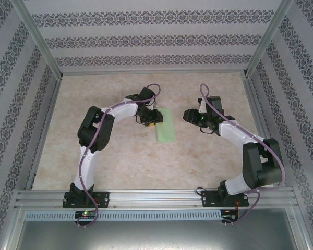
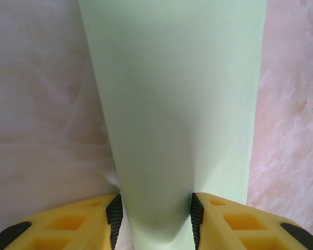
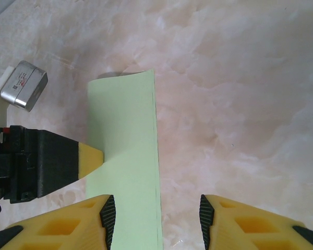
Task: Fold a paper plane with a square sheet of paper (fold left side to right side)
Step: First fold in half a square sheet of paper at the center of the table.
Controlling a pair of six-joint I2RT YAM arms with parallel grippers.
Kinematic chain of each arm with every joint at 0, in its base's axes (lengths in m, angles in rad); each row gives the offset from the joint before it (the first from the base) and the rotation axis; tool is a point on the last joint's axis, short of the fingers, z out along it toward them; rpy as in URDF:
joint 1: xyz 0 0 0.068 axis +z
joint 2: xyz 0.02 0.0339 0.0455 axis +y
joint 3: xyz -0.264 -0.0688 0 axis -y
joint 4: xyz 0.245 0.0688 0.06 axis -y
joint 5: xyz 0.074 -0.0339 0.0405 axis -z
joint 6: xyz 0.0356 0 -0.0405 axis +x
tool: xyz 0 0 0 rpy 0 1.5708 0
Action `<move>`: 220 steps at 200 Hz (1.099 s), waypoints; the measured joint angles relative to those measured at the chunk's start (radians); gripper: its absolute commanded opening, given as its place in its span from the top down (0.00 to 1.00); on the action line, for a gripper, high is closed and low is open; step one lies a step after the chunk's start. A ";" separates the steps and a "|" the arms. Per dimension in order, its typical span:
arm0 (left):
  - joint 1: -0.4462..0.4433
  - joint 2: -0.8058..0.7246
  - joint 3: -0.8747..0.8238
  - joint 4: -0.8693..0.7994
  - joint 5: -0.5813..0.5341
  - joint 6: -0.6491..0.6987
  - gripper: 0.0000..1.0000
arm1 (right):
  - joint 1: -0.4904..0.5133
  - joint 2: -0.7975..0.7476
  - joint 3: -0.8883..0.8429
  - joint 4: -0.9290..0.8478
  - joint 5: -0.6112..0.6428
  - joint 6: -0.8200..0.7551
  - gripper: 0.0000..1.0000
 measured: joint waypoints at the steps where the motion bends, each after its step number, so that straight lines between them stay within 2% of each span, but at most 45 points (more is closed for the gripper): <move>1: 0.000 0.001 0.001 -0.001 0.000 -0.001 0.56 | 0.000 0.000 0.000 0.000 0.000 0.000 0.51; 220: -0.020 0.060 0.129 -0.143 -0.057 -0.027 0.54 | 0.001 -0.001 -0.013 0.000 -0.012 0.000 0.50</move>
